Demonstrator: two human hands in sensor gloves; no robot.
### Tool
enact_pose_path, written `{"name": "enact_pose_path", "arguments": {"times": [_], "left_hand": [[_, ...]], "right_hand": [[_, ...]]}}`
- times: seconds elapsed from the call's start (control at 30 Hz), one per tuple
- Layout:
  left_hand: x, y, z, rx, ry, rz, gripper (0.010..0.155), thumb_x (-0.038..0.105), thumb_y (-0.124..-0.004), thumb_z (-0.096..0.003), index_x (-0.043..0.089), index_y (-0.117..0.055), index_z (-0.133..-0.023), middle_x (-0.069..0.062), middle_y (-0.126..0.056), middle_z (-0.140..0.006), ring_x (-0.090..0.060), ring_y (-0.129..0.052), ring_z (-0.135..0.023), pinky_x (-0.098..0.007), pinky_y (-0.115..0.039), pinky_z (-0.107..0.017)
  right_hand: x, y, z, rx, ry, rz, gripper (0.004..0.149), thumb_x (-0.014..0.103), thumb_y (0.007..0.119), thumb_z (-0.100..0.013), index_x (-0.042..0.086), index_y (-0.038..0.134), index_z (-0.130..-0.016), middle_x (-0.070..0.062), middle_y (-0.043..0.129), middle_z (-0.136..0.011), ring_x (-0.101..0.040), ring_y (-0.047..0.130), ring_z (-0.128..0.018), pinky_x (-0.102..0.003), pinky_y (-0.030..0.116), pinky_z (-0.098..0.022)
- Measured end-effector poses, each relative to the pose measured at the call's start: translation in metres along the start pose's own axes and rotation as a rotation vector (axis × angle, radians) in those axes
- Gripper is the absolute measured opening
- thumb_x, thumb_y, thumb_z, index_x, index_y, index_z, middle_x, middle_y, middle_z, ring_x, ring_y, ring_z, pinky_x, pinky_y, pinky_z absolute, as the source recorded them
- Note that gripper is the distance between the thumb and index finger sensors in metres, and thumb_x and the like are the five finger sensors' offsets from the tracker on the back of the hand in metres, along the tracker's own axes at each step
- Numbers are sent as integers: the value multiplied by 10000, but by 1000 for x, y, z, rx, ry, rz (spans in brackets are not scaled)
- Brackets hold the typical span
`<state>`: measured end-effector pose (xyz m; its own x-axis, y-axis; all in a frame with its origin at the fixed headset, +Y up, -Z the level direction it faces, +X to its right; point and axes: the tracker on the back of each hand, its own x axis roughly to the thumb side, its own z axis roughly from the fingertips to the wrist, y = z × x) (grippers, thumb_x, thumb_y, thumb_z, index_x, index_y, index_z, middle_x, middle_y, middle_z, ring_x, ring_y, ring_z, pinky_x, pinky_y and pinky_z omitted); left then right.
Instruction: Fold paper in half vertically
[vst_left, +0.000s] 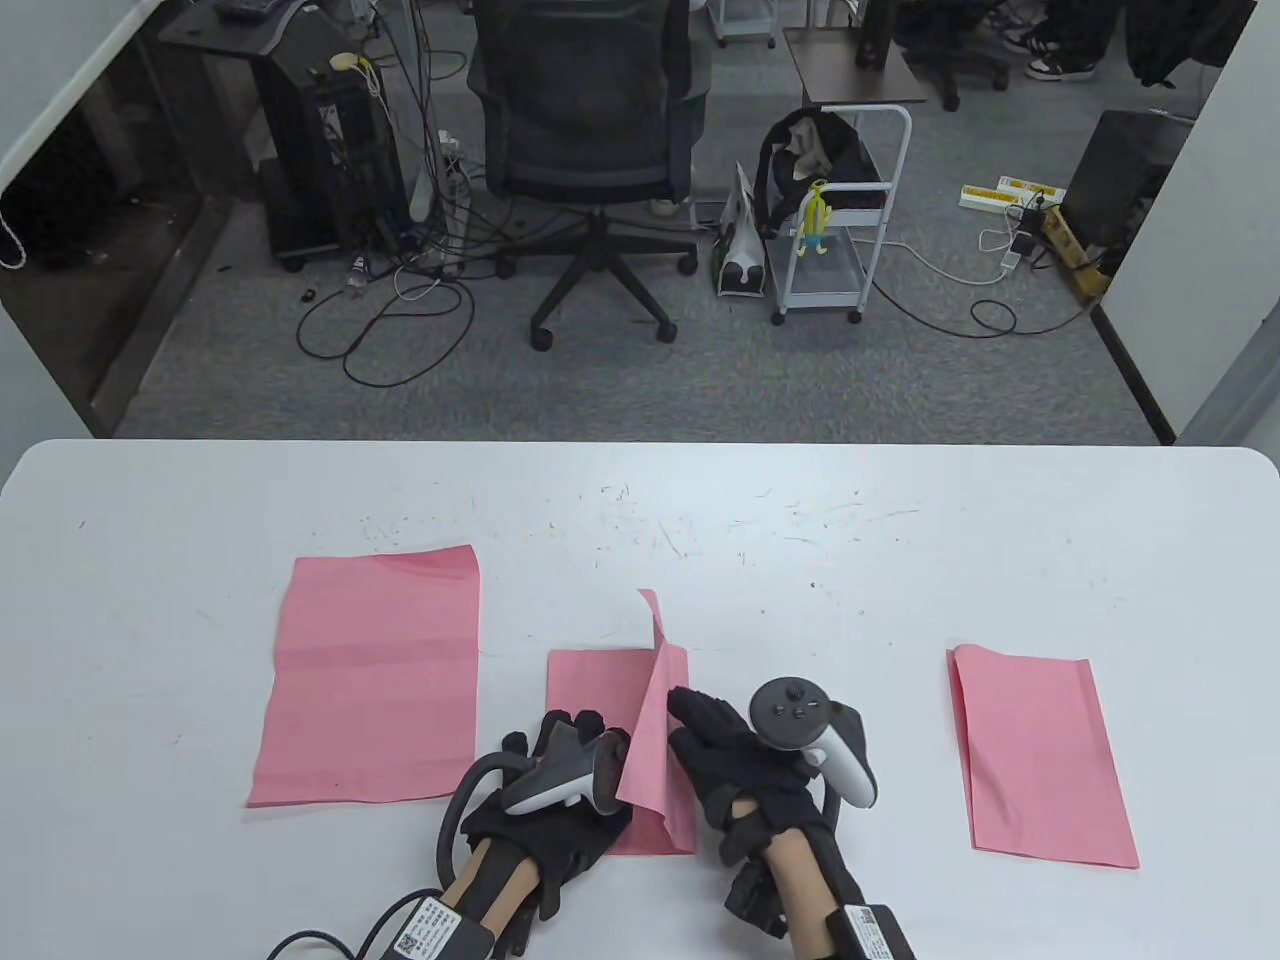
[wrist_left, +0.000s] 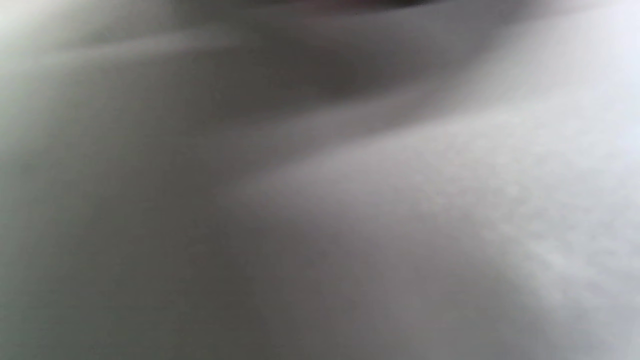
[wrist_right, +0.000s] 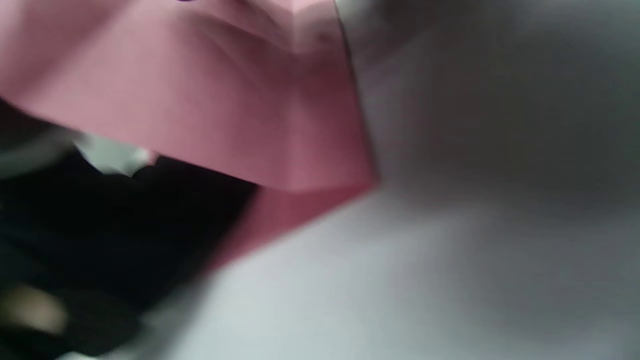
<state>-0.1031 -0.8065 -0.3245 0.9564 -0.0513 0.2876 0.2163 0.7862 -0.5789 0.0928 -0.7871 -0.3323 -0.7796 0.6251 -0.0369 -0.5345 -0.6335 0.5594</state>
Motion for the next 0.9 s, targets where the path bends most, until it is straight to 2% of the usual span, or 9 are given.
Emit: {"name": "enact_pose_path", "arguments": {"times": [0.1, 0.2, 0.37, 0.5, 0.67, 0.77, 0.9], "left_hand": [[0, 0, 0, 0, 0, 0, 774, 670, -334, -505, 376, 55, -1107, 47, 107, -1202, -312, 33, -1141, -647, -169, -845], [0, 0, 0, 1, 1, 0, 775, 670, -333, -505, 376, 57, -1107, 45, 107, -1203, -314, 33, -1141, -647, -169, -845], [0, 0, 0, 0, 2, -2, 775, 670, -335, -505, 377, 55, -1107, 48, 103, -1204, -313, 28, -1143, -645, -173, -848], [0, 1, 1, 2, 4, 0, 776, 672, -344, -507, 381, 46, -1111, 50, 94, -1209, -310, 21, -1147, -644, -178, -850], [-5, 9, 4, 40, 19, -3, 753, 664, -399, -519, 421, -54, -1142, 94, -10, -1254, -265, -76, -1195, -625, -210, -868], [-20, 22, 12, 86, 38, 58, 745, 655, -418, -523, 422, -108, -1159, 81, -81, -1280, -270, -114, -1204, -623, -229, -870], [-46, 42, 31, 211, 118, 105, 733, 634, -422, -535, 415, -122, -1167, 66, -97, -1289, -282, -113, -1205, -631, -239, -868]], "right_hand": [[11, 21, -5, -11, 103, 329, 649, 482, 620, -522, 365, 293, -1070, 25, 266, -1182, -278, 247, -1102, -524, 278, -807], [12, 33, -9, 28, 144, 462, 662, 515, 565, -512, 356, 233, -1062, 43, 144, -1162, -253, 125, -1082, -516, 193, -795], [7, 36, -10, 46, 131, 420, 659, 522, 526, -513, 357, 185, -1053, 63, 78, -1144, -232, 45, -1061, -503, 113, -775], [8, 36, -10, 46, 136, 428, 660, 522, 524, -513, 355, 184, -1053, 60, 76, -1144, -237, 45, -1061, -508, 115, -775], [8, 36, -10, 52, 136, 422, 661, 525, 522, -513, 358, 176, -1052, 65, 69, -1141, -232, 34, -1059, -503, 103, -773], [8, 36, -10, 53, 136, 423, 662, 527, 521, -512, 359, 174, -1051, 66, 67, -1140, -231, 32, -1058, -503, 102, -772], [8, 36, -11, 54, 136, 424, 663, 529, 520, -512, 361, 172, -1051, 68, 68, -1140, -230, 31, -1058, -503, 101, -772]]}}
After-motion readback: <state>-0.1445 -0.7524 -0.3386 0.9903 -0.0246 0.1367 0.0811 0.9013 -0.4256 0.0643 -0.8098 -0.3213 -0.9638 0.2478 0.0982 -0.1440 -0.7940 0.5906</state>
